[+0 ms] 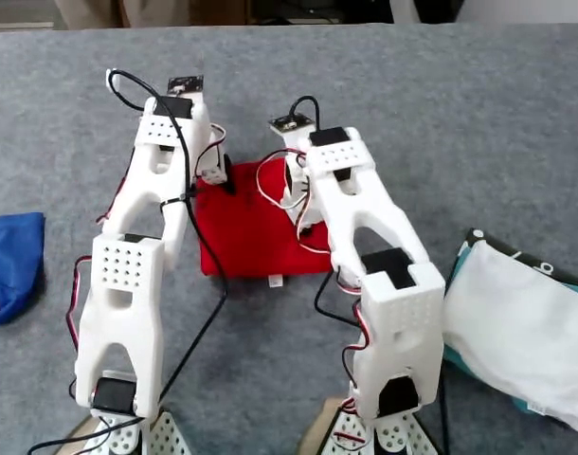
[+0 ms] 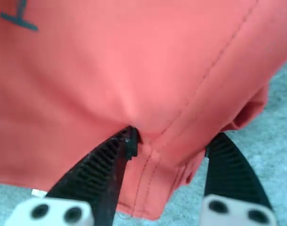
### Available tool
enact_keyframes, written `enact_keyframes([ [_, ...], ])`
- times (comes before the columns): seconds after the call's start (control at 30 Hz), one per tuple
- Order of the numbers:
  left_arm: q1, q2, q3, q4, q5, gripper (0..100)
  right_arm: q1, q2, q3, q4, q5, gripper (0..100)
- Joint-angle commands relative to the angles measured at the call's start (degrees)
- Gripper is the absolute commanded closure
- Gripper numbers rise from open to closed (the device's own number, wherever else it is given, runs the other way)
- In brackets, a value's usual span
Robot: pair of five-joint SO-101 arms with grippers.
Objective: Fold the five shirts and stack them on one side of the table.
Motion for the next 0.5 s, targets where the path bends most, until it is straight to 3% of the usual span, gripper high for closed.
enact_keyframes([
  [0.0,-0.18,-0.22,-2.11,-0.79,0.18,90,1.10,4.00,-2.42,3.43,1.67,82.5],
  [0.1,1.23,-0.13,-1.85,-1.76,0.09,98,1.01,8.22,-7.43,7.65,2.81,86.1],
  [0.23,3.16,-0.04,-1.76,-2.64,0.35,98,1.19,14.55,-15.87,13.45,2.99,87.6],
  [0.37,3.87,1.27,-2.29,-2.73,0.35,98,1.27,18.07,-21.67,15.91,2.81,97.7],
  [0.47,3.34,1.71,-2.29,-2.73,0.35,98,1.36,18.07,-22.81,15.56,2.46,99.3],
])
